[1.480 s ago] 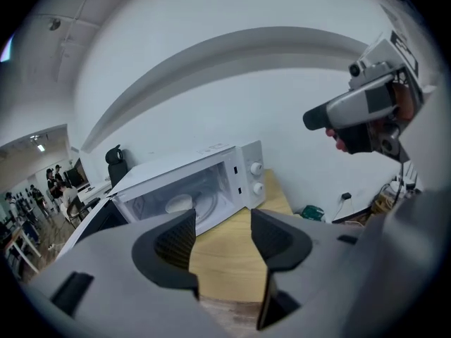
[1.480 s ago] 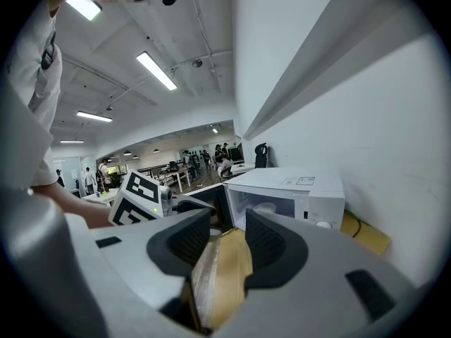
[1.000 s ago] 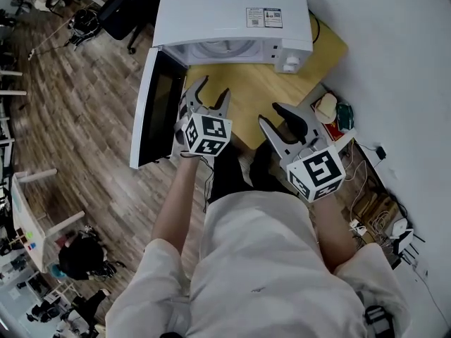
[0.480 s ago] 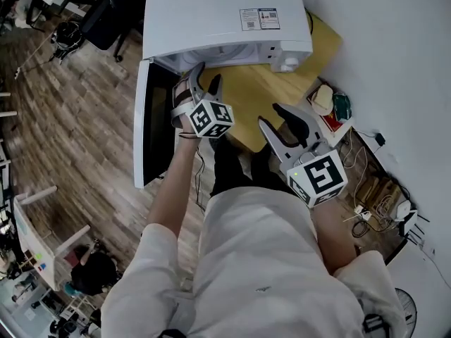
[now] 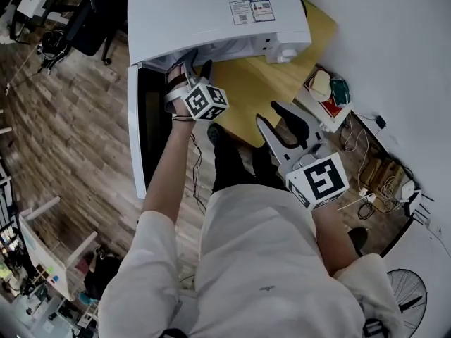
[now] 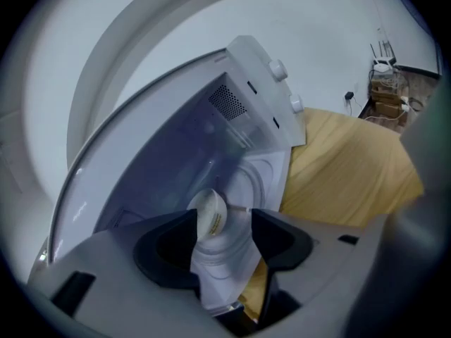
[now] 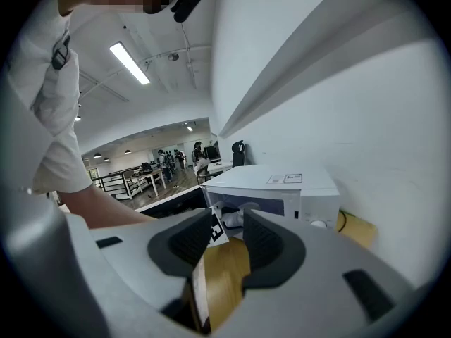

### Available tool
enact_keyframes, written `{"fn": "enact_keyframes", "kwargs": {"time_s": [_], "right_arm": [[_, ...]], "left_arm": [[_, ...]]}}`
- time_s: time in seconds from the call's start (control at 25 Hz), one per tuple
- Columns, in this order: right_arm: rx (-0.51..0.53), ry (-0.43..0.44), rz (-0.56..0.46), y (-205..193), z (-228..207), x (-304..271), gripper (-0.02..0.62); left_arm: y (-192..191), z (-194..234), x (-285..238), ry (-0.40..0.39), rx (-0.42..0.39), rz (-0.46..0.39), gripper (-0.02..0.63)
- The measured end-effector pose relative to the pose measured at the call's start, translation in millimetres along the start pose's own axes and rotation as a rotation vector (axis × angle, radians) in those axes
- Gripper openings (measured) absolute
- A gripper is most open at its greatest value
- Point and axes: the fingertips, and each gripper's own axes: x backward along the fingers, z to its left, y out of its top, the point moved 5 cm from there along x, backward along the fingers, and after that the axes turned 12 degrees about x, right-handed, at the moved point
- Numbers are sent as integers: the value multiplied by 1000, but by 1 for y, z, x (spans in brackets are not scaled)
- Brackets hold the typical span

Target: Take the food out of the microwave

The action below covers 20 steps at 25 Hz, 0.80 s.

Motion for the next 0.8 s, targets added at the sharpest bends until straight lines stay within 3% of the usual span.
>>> {"fn": "enact_keyframes", "kwargs": {"time_s": [0.28,0.8], "right_arm": [[-28,-23,19,-8,-2,2,138],[-50,-36,58,-22,-9,6,136]], "left_arm": [[-3,-2,-26,43,-48,33,238],[-10,6,-58,89,-54,65,232]]}}
